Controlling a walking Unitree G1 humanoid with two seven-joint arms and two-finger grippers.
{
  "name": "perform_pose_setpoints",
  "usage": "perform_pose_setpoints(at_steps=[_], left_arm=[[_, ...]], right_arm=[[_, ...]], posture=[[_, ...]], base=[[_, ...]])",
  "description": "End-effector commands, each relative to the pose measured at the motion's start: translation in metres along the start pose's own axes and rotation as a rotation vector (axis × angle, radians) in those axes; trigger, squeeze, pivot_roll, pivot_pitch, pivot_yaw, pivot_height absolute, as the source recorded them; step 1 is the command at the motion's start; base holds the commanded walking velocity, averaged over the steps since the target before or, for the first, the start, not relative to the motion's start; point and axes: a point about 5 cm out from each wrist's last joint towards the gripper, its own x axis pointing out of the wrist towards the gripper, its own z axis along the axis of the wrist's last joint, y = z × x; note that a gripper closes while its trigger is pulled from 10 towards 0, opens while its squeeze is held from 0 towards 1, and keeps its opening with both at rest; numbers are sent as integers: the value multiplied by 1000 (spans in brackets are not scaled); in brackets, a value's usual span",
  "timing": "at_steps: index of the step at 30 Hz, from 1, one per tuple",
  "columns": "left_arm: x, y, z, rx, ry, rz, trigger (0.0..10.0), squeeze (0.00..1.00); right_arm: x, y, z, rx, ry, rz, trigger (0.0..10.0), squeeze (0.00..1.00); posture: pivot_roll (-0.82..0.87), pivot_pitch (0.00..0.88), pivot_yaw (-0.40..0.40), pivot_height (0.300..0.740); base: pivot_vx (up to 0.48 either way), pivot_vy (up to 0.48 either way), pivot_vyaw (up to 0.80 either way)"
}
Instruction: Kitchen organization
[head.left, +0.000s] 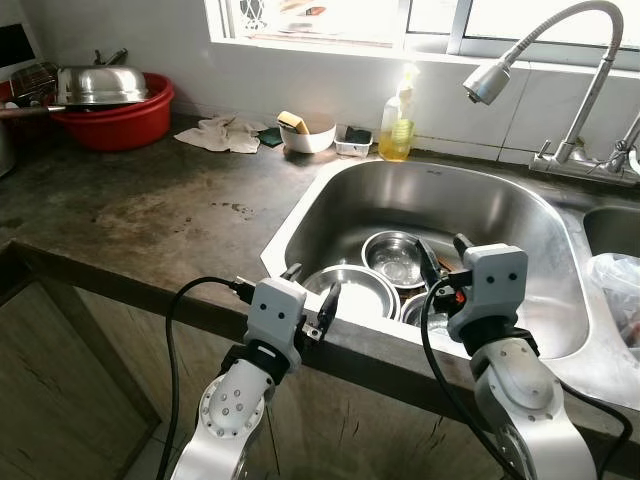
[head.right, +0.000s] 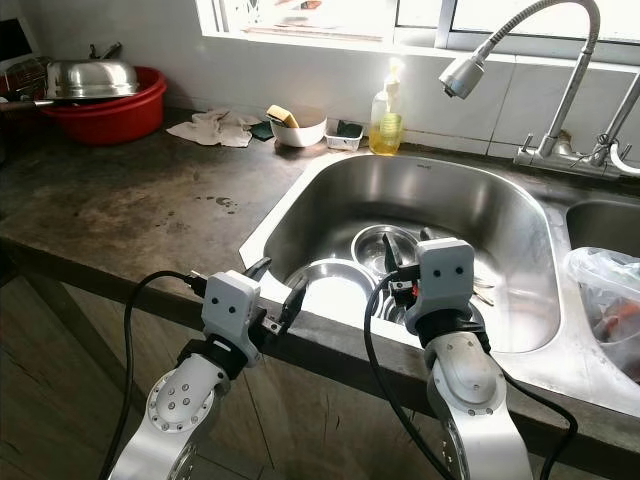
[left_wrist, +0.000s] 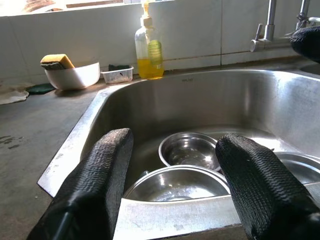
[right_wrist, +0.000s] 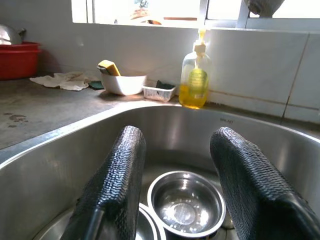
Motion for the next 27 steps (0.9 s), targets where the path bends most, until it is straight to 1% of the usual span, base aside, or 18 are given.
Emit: perform_pose_setpoints(at_steps=[1, 3, 6, 13, 27], left_arm=[[0, -2, -3, -2, 14, -1, 10000, 0], [-1, -6, -2, -10, 9, -4, 10000, 0], [-2, -8, -3, -13, 11, -5, 10000, 0], [-4, -8, -5, -14, 19, 1, 10000, 0], [-6, -8, -6, -14, 30, -2, 10000, 0]], right_arm=[[-2, 2, 3, 3, -4, -7, 10000, 0], [-3, 6, 1, 13, 9, -5, 10000, 0], [-2, 7, 1, 17, 14, -10, 10000, 0], [1, 4, 2, 17, 15, -21, 10000, 0], [2, 7, 3, 21, 17, -28, 10000, 0]], posture=[[89, 0, -31, 740], [92, 0, -37, 740], [93, 0, -39, 740], [96, 0, -43, 740], [95, 1, -36, 740]], base=[[-281, 0, 0], [-304, 0, 0], [-311, 0, 0], [-326, 0, 0], [-341, 0, 0]])
